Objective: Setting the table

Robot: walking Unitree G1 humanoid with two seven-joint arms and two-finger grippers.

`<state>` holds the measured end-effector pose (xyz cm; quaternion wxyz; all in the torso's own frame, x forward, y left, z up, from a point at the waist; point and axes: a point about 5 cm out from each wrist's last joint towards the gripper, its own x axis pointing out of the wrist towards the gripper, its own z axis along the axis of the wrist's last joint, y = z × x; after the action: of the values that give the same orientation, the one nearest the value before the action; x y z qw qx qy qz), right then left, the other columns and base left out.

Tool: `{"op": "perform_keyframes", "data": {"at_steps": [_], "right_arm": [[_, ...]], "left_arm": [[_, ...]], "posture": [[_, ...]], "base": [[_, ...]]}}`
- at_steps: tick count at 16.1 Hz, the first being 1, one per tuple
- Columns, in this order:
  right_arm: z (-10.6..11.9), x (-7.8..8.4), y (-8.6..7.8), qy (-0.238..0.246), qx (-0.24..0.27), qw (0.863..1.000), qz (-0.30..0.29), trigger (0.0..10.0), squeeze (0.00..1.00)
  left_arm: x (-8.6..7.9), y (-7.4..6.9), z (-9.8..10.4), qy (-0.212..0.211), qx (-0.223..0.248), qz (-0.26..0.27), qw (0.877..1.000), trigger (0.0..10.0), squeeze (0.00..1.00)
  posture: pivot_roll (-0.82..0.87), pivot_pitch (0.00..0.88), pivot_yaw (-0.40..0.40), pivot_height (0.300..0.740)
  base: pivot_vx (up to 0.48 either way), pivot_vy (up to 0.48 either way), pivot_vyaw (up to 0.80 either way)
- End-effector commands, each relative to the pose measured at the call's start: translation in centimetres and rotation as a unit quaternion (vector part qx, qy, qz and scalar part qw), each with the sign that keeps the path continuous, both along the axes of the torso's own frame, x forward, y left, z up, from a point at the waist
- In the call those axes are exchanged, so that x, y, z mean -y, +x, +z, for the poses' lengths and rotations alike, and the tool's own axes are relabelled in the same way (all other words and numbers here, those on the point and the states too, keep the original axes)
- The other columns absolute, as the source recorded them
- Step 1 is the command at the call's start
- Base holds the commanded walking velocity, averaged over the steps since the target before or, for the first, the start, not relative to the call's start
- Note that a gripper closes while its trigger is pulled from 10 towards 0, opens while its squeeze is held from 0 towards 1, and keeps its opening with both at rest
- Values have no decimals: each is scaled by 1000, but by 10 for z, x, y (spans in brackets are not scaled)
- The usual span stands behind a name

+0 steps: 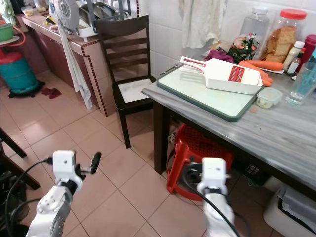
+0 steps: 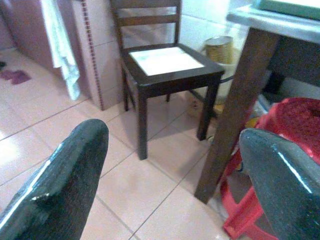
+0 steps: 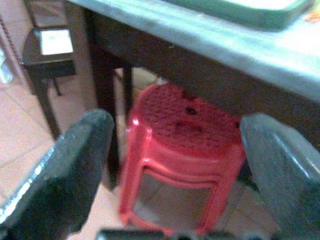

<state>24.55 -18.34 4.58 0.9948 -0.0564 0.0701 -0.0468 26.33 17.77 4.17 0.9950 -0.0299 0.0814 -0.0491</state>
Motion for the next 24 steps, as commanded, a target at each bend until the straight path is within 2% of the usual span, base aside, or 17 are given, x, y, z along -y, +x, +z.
{"op": "perform_keyframes", "data": {"at_steps": [1, 5, 7, 9, 10, 12, 13, 14, 21, 24], "right_arm": [[15, -2, 3, -2, 27, 1000, 11, 10000, 0], [22, -3, 4, -2, 43, 999, 23, 10000, 0], [31, -9, -3, 7, 62, 998, 28, 10000, 0], [46, -13, -19, 2, 82, 996, 29, 10000, 0], [50, -7, -27, -7, 85, 996, 21, 10000, 0], [50, -5, -30, -8, 85, 996, 17, 10000, 0], [47, -2, -37, -13, 70, 997, 22, 10000, 0], [45, -3, -39, -17, 65, 997, 27, 10000, 0], [45, -9, -33, -9, 51, 998, 40, 10000, 0], [44, -11, -33, -4, 47, 998, 43, 10000, 0]], "left_arm": [[6, 5, 2, 0, 6, -15, 1000, 10000, 0], [16, 17, 13, -4, 29, -26, 999, 10000, 0], [20, 17, 26, 5, 65, -42, 997, 10000, 0], [11, 8, 36, 3, 84, -36, 996, 10000, 0], [2, -1, 37, 9, 87, -31, 996, 10000, 0], [0, -3, 36, 11, 86, -30, 996, 10000, 0], [-5, -13, 28, 23, 69, -32, 997, 10000, 0], [-6, -15, 25, 26, 64, -33, 997, 10000, 0], [-1, -10, 26, 19, 50, -28, 998, 10000, 0], [0, -10, 24, 29, 42, -29, 998, 10000, 0]], "posture": [[-6, 0, 28, 740], [-22, 0, 21, 740], [-25, 0, 18, 740], [-25, 0, 14, 740], [-24, 0, 15, 740], [-21, 0, 18, 740], [-16, 0, 15, 740], [-16, 0, 15, 740], [-11, 0, 7, 740], [-13, 0, 13, 740]], "base": [[0, 0, 0], [0, 0, 0], [0, 0, 0], [0, 0, 0], [0, 0, 0], [0, 0, 0], [0, 0, 0], [0, 0, -556], [0, 0, -800], [-179, 0, 0]]}}
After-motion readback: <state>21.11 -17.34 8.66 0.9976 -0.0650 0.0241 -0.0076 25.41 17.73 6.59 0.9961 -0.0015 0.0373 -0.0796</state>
